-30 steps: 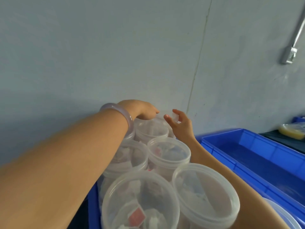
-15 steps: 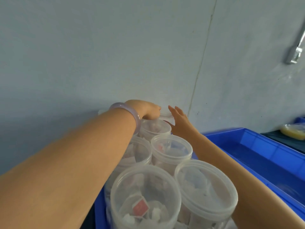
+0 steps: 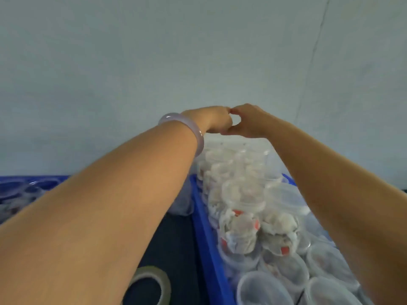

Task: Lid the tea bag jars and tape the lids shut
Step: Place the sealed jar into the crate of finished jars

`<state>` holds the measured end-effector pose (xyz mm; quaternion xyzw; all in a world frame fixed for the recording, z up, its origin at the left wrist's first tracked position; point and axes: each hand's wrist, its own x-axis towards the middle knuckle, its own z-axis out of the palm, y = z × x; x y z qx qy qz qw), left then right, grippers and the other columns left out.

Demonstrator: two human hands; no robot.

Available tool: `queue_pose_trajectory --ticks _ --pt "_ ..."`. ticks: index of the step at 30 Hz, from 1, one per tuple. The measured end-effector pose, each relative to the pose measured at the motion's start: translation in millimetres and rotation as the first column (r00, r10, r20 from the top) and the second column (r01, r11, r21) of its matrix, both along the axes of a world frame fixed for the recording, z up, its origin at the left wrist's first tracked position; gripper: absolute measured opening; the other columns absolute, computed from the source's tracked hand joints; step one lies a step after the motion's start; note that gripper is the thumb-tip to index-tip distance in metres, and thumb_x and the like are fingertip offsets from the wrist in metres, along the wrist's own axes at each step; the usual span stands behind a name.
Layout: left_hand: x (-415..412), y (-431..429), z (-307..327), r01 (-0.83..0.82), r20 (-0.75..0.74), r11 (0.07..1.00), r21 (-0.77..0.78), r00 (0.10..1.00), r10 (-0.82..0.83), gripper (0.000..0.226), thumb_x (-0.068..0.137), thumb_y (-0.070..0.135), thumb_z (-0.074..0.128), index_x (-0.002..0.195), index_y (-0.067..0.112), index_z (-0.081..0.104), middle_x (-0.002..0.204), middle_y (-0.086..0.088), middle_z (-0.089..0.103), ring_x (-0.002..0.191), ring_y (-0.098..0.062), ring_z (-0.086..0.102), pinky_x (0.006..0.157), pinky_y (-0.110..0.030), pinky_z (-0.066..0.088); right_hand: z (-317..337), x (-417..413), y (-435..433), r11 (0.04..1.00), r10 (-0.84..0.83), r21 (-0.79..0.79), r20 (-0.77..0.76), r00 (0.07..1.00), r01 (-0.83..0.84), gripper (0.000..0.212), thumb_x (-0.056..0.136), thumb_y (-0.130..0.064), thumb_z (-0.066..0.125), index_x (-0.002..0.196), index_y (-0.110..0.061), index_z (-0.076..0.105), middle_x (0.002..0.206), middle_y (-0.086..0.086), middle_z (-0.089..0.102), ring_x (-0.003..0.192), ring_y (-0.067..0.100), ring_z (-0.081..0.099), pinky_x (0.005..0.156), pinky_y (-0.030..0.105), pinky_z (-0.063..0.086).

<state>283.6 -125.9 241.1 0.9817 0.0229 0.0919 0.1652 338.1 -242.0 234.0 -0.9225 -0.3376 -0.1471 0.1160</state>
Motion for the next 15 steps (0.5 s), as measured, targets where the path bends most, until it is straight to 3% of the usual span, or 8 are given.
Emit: queue_pose_trajectory --ticks 4,10,15 --pt "-105 94 -28 -0.184 0.038 0.981 -0.062 0.982 0.187 0.06 0.095 0.007 0.036 0.15 0.025 0.022 0.152 -0.007 0.034 0.136 -0.024 0.036 0.098 -0.027 0.03 -20 -83 109 0.984 0.177 0.019 -0.032 0.984 -0.176 0.073 0.083 -0.043 0.07 0.142 -0.011 0.042 0.143 0.008 0.046 0.13 0.027 0.043 0.1 0.033 0.036" --pt "-227 233 -98 -0.433 -0.02 0.9 -0.041 0.901 0.433 0.057 0.093 0.008 0.04 0.148 0.015 0.027 0.137 -0.015 0.051 0.118 -0.029 0.052 0.081 -0.031 0.038 -84 -202 272 0.923 0.375 -0.043 -0.133 0.918 -0.383 0.056 0.086 -0.024 0.067 0.136 -0.006 0.048 0.138 0.014 0.052 0.125 0.03 0.049 0.099 0.034 0.04" --pt "-261 327 -159 -0.514 -0.092 0.857 -0.04 0.856 0.509 0.043 0.092 0.013 0.045 0.135 0.012 0.047 0.134 -0.015 0.054 0.118 -0.031 0.054 0.099 -0.042 0.043 -147 -233 369 0.873 0.414 -0.172 -0.234 0.88 -0.456 0.038 0.091 -0.025 0.055 0.125 -0.01 0.057 0.125 0.011 0.061 0.113 0.029 0.057 0.094 0.036 0.045"
